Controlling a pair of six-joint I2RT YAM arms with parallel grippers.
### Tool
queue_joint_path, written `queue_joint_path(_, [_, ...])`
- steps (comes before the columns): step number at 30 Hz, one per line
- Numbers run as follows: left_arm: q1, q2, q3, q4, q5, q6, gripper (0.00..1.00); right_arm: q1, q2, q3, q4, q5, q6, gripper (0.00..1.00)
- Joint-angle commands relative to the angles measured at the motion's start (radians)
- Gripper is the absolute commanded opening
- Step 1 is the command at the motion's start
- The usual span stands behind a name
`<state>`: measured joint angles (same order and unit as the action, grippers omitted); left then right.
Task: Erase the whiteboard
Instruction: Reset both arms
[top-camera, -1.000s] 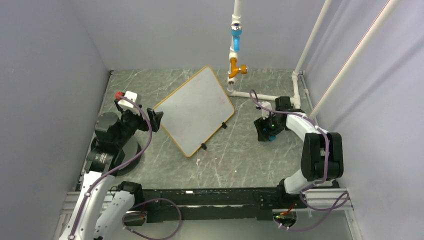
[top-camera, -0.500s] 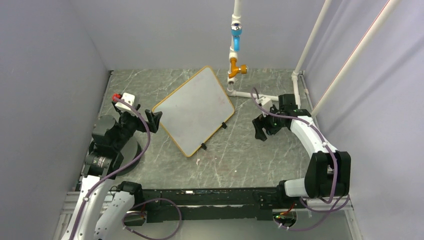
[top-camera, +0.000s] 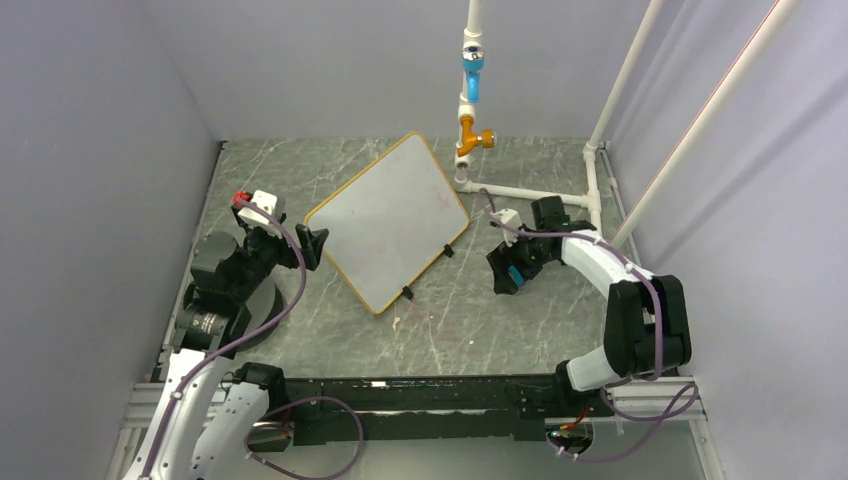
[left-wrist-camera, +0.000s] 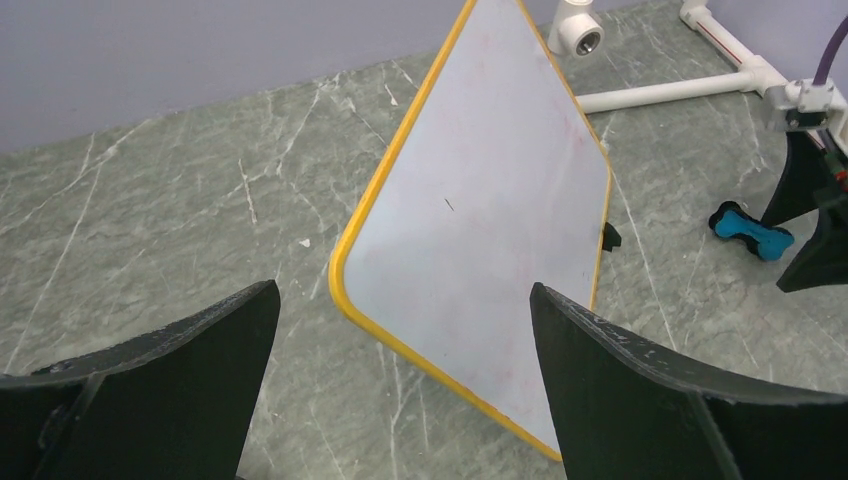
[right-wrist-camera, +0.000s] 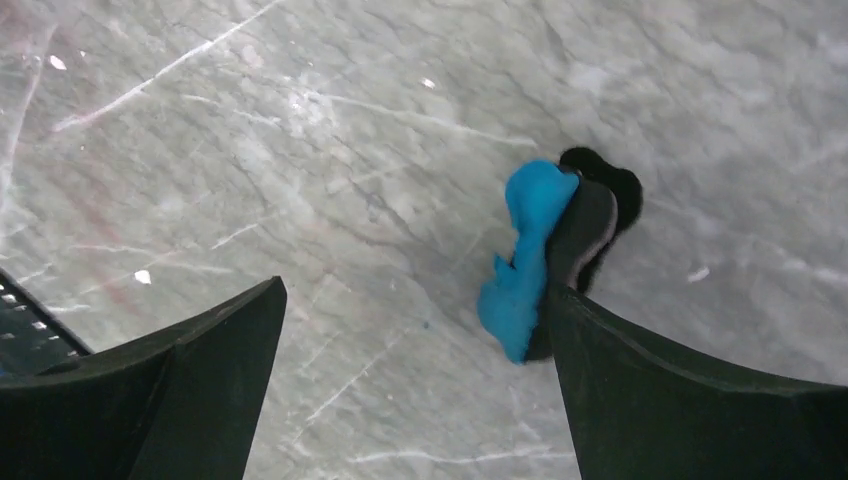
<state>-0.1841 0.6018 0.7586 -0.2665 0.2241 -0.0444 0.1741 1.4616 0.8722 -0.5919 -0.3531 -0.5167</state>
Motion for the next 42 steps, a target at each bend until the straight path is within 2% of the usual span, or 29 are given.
queue_joint_path(1, [-0.002,-0.020,0.000,0.052,0.028,0.014,0.99,-0.103,0.046,0.081,-0.088,-0.206,0.009,1.00])
queue_joint_path(2, [-0.002,-0.022,-0.001,0.055,0.031,0.013,0.99,0.002,0.012,0.032,0.015,0.106,0.043,1.00])
queue_joint_path(3, [-0.002,-0.023,-0.001,0.055,0.036,0.013,0.99,0.066,-0.037,-0.055,0.152,0.272,0.048,1.00])
queue_joint_path(4, [-0.002,-0.024,0.000,0.055,0.039,0.016,0.99,0.038,-0.072,-0.068,0.173,0.160,0.060,1.00])
queue_joint_path(5, [-0.001,-0.027,0.001,0.052,0.038,0.016,0.99,-0.042,-0.082,-0.026,0.115,-0.019,0.081,1.00])
queue_joint_path(6, [-0.001,-0.030,-0.002,0.052,0.035,0.018,1.00,-0.084,-0.084,0.013,0.067,-0.126,0.090,1.00])
queue_joint_path(7, [-0.001,-0.035,-0.006,0.053,0.029,0.017,0.99,-0.091,-0.095,0.032,0.054,-0.130,0.087,1.00])
queue_joint_path(10, [-0.002,-0.036,-0.008,0.057,0.036,0.016,0.99,-0.094,-0.143,-0.006,0.104,-0.044,0.082,1.00])
queue_joint_path(13, [-0.002,-0.033,-0.011,0.060,0.046,0.011,0.99,-0.111,-0.183,-0.002,0.088,-0.072,0.078,1.00])
queue_joint_path(17, [-0.002,-0.033,-0.004,0.057,0.039,-0.024,0.99,-0.121,-0.320,0.016,0.115,-0.038,0.113,1.00])
queue_joint_path(23, [-0.002,-0.027,0.165,-0.095,0.062,-0.123,0.99,-0.138,-0.491,0.167,0.082,0.108,0.266,1.00])
queue_joint_path(27, [-0.001,-0.016,0.275,-0.176,0.104,-0.184,0.99,-0.141,-0.530,0.270,0.009,0.111,0.277,1.00])
queue_joint_path(31, [-0.001,-0.009,0.358,-0.262,0.086,-0.201,0.99,-0.148,-0.582,0.329,-0.027,0.068,0.292,1.00])
queue_joint_path(36, [-0.002,-0.049,0.402,-0.304,0.044,-0.211,0.99,-0.156,-0.638,0.339,-0.007,0.145,0.405,1.00])
queue_joint_path(42, [-0.002,-0.062,0.420,-0.340,0.029,-0.204,0.99,-0.156,-0.681,0.338,-0.032,0.147,0.427,1.00])
